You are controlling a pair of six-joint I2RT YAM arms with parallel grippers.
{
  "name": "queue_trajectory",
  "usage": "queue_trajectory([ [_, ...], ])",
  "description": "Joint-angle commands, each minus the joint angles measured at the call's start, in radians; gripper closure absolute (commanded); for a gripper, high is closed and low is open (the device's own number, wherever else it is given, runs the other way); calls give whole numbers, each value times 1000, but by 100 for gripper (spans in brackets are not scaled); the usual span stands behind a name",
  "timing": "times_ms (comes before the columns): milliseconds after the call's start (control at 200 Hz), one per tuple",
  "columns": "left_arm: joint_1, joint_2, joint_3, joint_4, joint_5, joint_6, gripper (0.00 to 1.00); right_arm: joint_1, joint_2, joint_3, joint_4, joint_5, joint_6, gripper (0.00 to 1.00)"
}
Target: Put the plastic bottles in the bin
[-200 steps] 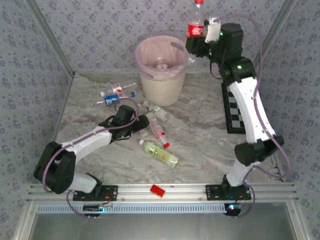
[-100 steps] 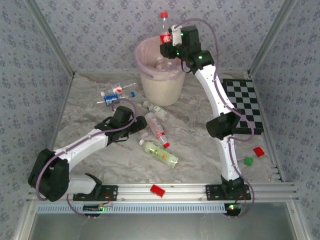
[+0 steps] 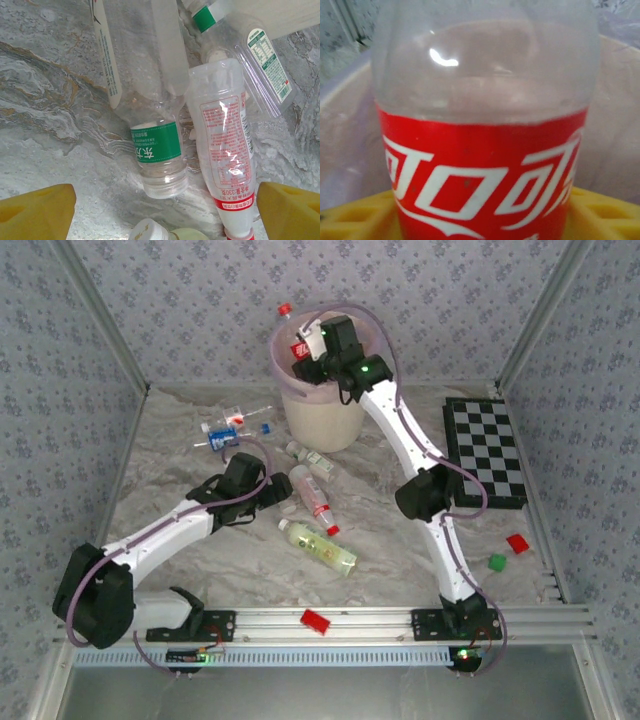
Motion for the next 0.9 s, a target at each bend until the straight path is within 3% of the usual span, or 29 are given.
queue_trajectory([
  [0, -7, -20, 4, -34, -15, 14, 6, -8, 50, 17, -57, 20, -46, 15],
  [155, -7, -26, -8, -37, -17, 3, 6, -14, 43, 19, -54, 32, -37, 0],
  [480, -11, -12, -2, -34, -17, 0, 6, -15, -54, 41, 13, 31, -16, 0],
  [740, -14, -13, 24, -60, -25, 33, 5, -58, -189, 69, 17, -89, 135, 0],
  [895, 5, -38, 125, -173, -100, 131, 4, -101, -355, -79, -6, -134, 211, 0],
])
